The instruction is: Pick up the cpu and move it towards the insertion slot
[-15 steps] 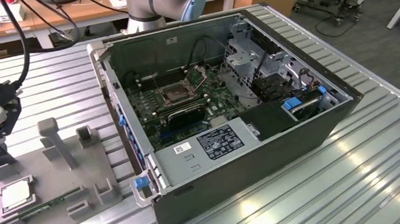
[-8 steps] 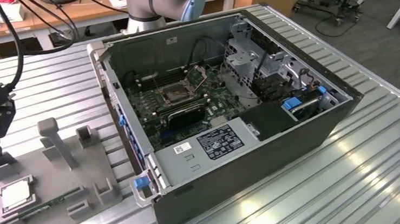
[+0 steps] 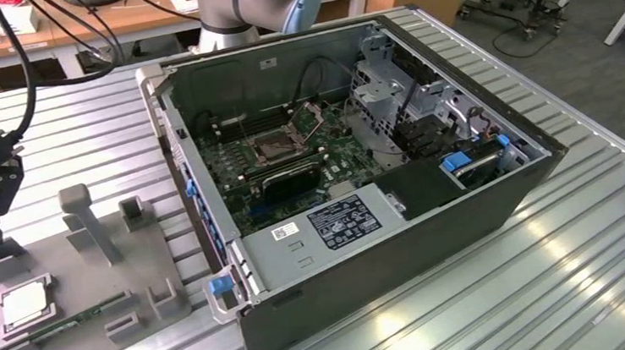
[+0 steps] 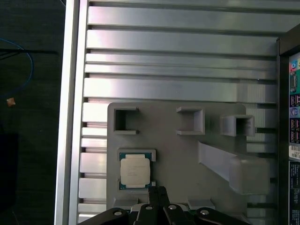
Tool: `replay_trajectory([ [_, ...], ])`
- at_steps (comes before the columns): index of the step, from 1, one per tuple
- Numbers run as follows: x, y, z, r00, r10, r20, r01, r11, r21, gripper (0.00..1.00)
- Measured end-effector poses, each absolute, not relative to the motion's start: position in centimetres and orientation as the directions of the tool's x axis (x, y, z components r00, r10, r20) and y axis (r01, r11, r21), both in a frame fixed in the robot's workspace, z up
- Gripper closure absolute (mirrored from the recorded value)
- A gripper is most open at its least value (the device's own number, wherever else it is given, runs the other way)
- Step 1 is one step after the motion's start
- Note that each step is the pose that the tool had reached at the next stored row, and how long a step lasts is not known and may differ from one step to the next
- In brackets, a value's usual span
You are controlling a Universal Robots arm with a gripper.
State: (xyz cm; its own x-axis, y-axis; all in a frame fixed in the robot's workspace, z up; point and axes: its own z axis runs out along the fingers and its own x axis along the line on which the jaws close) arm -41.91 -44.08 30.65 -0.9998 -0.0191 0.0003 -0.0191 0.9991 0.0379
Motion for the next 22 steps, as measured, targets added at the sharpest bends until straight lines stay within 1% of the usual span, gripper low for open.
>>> replay_trajectory([
  [22, -41.9, -44.4, 29.4, -1.000, -0.019, 0.000, -0.019, 0.999, 0.038, 0.89],
])
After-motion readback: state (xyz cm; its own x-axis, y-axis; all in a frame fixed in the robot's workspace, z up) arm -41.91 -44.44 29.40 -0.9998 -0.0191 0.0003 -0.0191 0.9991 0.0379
